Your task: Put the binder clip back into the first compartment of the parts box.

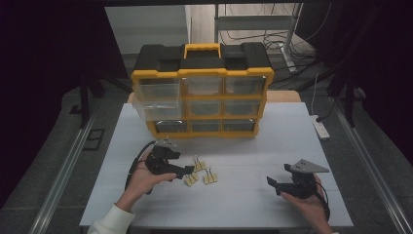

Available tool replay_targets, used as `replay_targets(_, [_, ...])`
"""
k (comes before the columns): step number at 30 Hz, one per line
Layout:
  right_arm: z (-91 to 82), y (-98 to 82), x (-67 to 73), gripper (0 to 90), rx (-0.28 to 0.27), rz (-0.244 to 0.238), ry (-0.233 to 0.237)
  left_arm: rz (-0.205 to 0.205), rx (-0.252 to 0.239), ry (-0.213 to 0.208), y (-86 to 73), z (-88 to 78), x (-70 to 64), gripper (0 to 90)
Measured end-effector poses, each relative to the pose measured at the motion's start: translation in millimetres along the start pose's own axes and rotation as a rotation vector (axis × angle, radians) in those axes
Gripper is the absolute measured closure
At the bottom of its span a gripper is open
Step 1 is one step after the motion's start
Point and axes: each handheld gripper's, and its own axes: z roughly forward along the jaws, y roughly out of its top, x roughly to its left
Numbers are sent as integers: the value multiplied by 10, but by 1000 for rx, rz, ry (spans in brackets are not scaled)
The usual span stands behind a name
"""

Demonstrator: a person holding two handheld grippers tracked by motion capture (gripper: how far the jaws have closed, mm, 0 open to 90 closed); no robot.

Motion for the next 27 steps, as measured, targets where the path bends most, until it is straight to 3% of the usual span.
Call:
replay_targets(9, [17,0,-7,139,10,-4,-8,-26,77,-10,-40,170,116,213])
replay_targets(14, [8,2,-4,143,6,-3,-13,-36,111,-28,-59,264,144,300])
replay_targets(16, [10,1,-1,145,8,-4,-15,-40,128,-33,-71,289,158,356])
replay_targets(19, [16,0,-4,145,11,-4,-15,-55,150,-44,-82,312,187,515])
replay_targets(20, [15,-1,-5,145,9,-5,-10,-62,150,-56,-87,316,201,515])
replay_targets(22, [8,2,-1,147,1,-10,-1,-68,157,-75,-95,321,220,645])
replay_targets(24, [12,0,-2,148,3,-13,-2,-73,156,-108,-104,327,230,783])
replay_targets(27, [12,1,-4,150,3,-11,-6,-80,145,-172,-101,307,222,852])
